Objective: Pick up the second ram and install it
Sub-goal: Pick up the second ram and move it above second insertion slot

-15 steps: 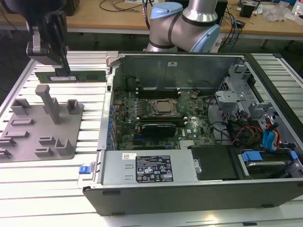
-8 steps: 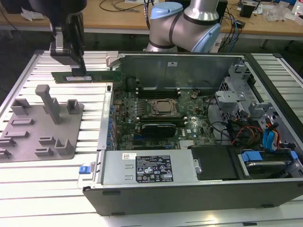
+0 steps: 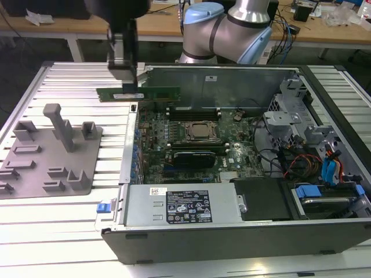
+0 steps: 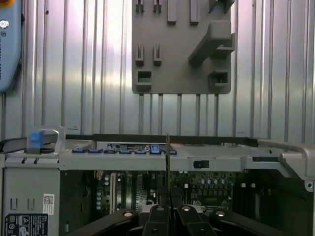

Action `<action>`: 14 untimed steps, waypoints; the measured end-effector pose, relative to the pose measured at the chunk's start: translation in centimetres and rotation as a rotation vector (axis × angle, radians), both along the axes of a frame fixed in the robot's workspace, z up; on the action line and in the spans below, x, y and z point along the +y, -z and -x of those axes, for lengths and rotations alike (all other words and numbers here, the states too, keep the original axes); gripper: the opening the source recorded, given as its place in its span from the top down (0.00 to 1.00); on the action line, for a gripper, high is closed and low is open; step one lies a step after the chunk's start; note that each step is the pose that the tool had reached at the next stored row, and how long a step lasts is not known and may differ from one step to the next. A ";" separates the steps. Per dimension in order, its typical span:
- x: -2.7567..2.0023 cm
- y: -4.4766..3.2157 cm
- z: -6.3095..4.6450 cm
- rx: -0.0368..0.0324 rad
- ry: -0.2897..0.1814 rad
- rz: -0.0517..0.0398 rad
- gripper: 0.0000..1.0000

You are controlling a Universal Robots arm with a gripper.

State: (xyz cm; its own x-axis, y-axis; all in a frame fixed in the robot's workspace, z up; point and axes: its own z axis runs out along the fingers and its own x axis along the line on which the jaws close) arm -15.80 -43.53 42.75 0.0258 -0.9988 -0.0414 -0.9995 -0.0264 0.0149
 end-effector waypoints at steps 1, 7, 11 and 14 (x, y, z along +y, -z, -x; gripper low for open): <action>0.00 0.00 -0.8 0.0000 0.000 0.0000 0.91; 0.00 -0.01 -3.5 0.0000 0.000 0.0001 0.91; 0.00 0.00 -4.1 0.0001 0.000 0.0001 0.91; 0.00 0.00 -4.5 0.0000 0.000 0.0001 0.91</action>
State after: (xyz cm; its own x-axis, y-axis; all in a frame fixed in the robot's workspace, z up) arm -11.28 -43.53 42.75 0.0258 -0.9988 -0.0414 -0.9995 -0.0264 0.0149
